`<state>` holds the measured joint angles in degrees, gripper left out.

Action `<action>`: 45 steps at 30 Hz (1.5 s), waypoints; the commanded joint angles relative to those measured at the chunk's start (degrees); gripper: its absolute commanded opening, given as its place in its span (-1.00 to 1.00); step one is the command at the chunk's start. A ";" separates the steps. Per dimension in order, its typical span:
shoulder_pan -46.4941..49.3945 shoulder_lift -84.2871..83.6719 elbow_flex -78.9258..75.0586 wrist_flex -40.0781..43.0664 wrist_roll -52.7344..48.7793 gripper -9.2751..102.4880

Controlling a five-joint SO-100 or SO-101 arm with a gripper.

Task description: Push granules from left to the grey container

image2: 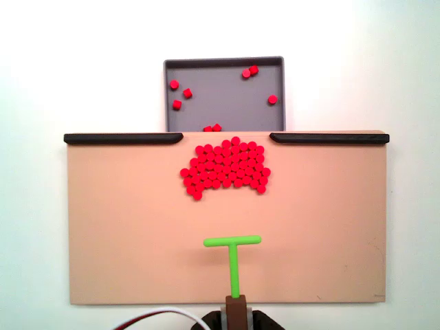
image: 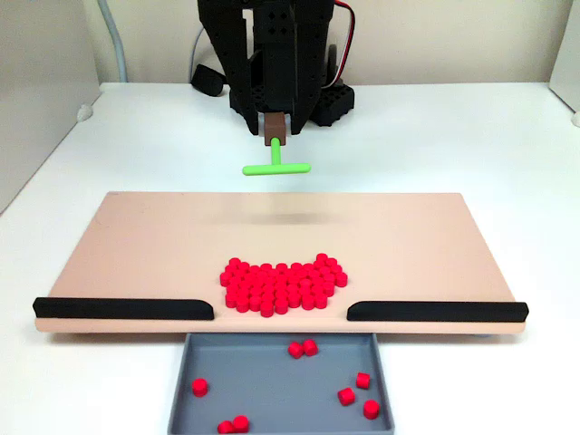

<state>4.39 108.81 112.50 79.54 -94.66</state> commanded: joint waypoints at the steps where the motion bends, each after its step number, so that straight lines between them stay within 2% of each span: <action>1: -0.44 -0.35 -1.14 -0.26 0.35 -0.84; 38: -2.55 -2.72 -1.05 -0.26 1.05 -0.84; 45: -2.81 -1.93 -1.14 -0.26 5.63 -0.84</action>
<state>2.11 106.08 112.50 79.54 -90.70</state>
